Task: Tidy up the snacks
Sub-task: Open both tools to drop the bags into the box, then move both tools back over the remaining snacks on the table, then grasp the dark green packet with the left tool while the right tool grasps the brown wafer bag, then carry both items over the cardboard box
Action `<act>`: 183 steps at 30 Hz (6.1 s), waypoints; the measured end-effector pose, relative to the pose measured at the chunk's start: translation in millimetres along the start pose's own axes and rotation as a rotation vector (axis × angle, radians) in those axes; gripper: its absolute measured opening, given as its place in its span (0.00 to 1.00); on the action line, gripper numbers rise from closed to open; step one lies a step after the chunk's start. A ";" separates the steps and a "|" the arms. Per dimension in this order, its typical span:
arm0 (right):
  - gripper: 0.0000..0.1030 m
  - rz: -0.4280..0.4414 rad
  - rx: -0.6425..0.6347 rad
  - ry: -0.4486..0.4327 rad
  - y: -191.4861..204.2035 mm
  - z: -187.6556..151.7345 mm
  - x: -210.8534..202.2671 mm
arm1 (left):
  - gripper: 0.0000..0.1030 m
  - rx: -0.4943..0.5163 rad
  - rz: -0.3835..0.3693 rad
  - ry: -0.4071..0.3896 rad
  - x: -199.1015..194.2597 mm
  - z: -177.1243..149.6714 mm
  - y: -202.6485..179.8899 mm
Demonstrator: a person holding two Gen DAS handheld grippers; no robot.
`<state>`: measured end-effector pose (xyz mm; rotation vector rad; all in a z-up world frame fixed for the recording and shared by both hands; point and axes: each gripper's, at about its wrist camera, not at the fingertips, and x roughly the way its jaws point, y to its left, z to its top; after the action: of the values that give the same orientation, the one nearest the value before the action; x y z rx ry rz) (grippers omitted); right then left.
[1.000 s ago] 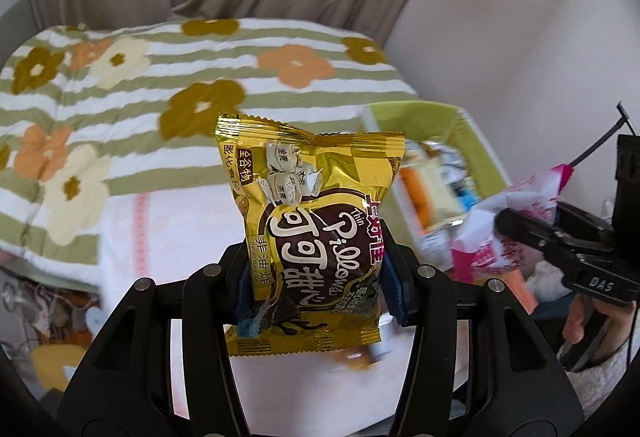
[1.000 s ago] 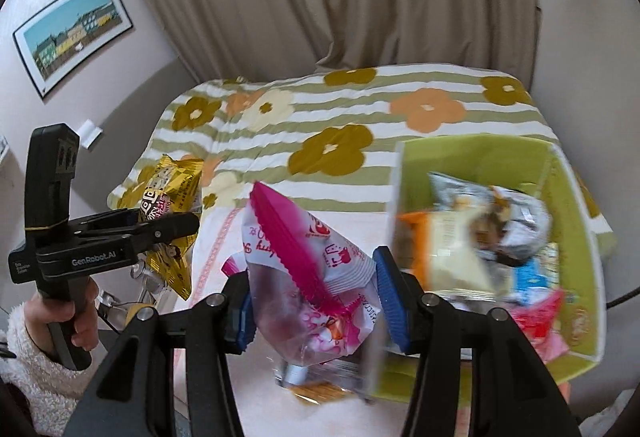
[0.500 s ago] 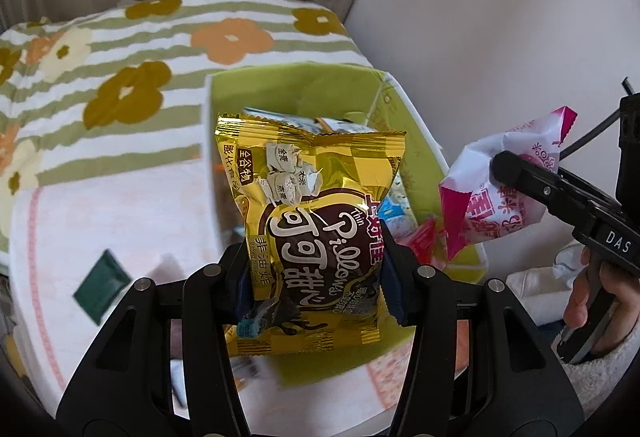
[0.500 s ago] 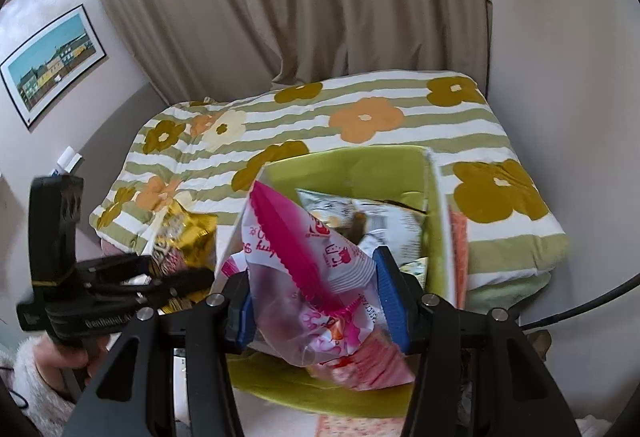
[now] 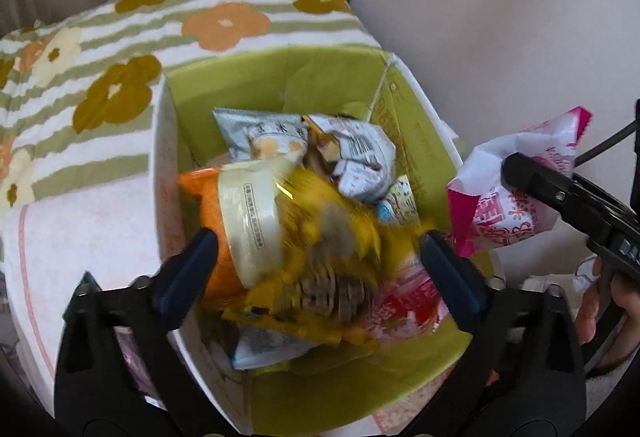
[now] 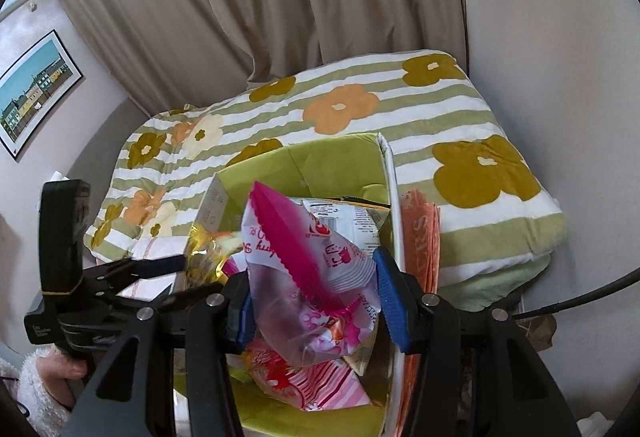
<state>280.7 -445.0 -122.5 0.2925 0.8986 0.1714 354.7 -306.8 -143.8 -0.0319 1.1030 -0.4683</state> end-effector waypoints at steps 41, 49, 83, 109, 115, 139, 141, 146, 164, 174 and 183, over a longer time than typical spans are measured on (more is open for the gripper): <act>0.95 0.098 -0.060 -0.007 53.1 11.5 9.5 | 0.98 -0.190 0.116 -0.147 -100.2 -63.0 93.6; 0.95 0.111 -0.149 -0.033 74.7 -4.1 -12.5 | 0.98 -0.267 0.195 -0.189 -143.4 -93.1 120.8; 0.99 -0.205 -0.083 -0.071 290.3 -148.7 47.3 | 0.98 0.048 0.054 -0.027 -162.4 -152.2 288.1; 0.84 -0.649 -0.348 -0.009 291.6 -179.6 171.9 | 0.83 0.319 0.047 0.175 4.2 -137.7 292.8; 0.75 -0.711 -0.362 0.024 284.4 -182.7 182.6 | 0.79 0.351 0.047 0.207 24.1 -134.3 287.7; 0.57 -0.574 -0.302 -0.058 297.8 -168.7 156.4 | 0.45 0.501 0.052 0.241 35.3 -133.2 262.0; 0.57 -0.570 -0.304 -0.057 298.2 -170.4 155.9 | 0.40 0.520 0.051 0.247 35.2 -133.7 258.7; 0.57 -0.566 -0.308 -0.070 301.0 -173.0 148.3 | 0.40 0.504 0.046 0.258 32.7 -133.4 259.3; 0.56 -0.526 -0.379 -0.189 332.1 -154.3 91.9 | 0.40 0.373 0.042 0.120 -57.0 -119.1 259.2; 0.56 -0.372 -0.311 -0.266 312.5 -120.8 31.4 | 0.40 0.334 0.076 -0.018 -121.9 -98.7 217.0; 0.56 -0.264 -0.313 -0.311 238.7 -83.7 -23.1 | 0.40 0.199 0.090 -0.118 -143.0 -71.5 143.5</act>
<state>194.5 -210.3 -77.8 -0.0908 0.5828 0.0189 290.8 -108.4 -91.5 0.1621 0.9344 -0.4876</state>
